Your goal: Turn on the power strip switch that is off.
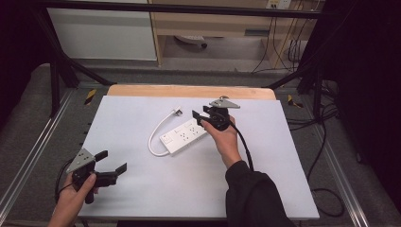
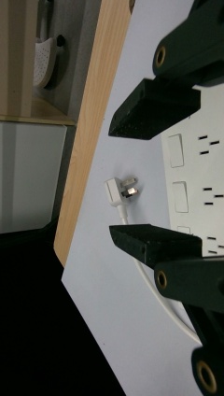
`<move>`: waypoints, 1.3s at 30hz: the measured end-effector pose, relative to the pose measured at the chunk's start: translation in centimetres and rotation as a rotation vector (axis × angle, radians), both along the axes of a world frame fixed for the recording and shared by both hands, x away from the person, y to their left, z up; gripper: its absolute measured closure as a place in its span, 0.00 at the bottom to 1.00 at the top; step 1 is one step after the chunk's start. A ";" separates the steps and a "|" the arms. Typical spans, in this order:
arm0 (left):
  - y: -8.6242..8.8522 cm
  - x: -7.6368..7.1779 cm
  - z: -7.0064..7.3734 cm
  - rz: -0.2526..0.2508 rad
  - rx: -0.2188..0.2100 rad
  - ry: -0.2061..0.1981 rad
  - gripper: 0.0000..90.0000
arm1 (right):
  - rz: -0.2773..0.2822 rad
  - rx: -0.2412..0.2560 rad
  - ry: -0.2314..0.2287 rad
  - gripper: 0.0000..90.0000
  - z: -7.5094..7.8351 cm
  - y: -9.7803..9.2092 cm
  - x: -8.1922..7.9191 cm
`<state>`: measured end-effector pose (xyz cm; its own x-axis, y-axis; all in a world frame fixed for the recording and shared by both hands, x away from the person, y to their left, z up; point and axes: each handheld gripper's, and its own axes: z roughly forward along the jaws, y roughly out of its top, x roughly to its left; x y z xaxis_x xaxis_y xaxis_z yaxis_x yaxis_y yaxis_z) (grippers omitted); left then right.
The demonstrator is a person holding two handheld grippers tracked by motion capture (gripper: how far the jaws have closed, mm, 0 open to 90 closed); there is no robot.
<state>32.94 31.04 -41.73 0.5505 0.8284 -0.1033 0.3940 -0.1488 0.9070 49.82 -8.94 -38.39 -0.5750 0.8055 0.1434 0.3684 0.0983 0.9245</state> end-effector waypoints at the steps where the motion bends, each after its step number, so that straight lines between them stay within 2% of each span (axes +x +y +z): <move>1: 0.0 0.0 0.0 -0.001 0.000 0.000 0.06 | -0.004 -0.001 -0.001 0.59 -0.1 0.2 0.1; 4: -0.1 0.0 0.0 -0.003 -0.002 0.003 0.06 | -0.001 0.001 0.000 0.63 -0.2 0.4 0.3; 8: -0.1 0.0 -0.1 -0.003 -0.002 0.006 0.06 | 0.005 0.005 -0.006 0.74 -0.3 1.0 0.6; 14: 0.0 0.1 -0.1 -0.001 0.002 0.008 0.07 | 0.019 -0.008 -0.004 0.81 -0.6 1.8 0.7; 25: -0.1 0.0 -0.2 -0.001 0.010 0.019 0.06 | 0.017 -0.031 -0.006 0.90 -1.5 2.6 1.0; 33: -0.1 0.0 -0.2 -0.005 0.023 0.013 0.06 | 0.043 -0.057 -0.012 0.96 -2.4 3.3 1.0; 39: -0.2 0.0 -0.2 -0.009 0.026 0.016 0.06 | 0.056 -0.075 0.001 1.00 -3.0 3.7 1.1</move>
<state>32.94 30.84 -41.92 0.5566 0.8258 -0.0907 0.4067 -0.1757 0.8965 50.90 -5.21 -41.38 -0.6192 0.7807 0.0843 0.3613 0.1879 0.9133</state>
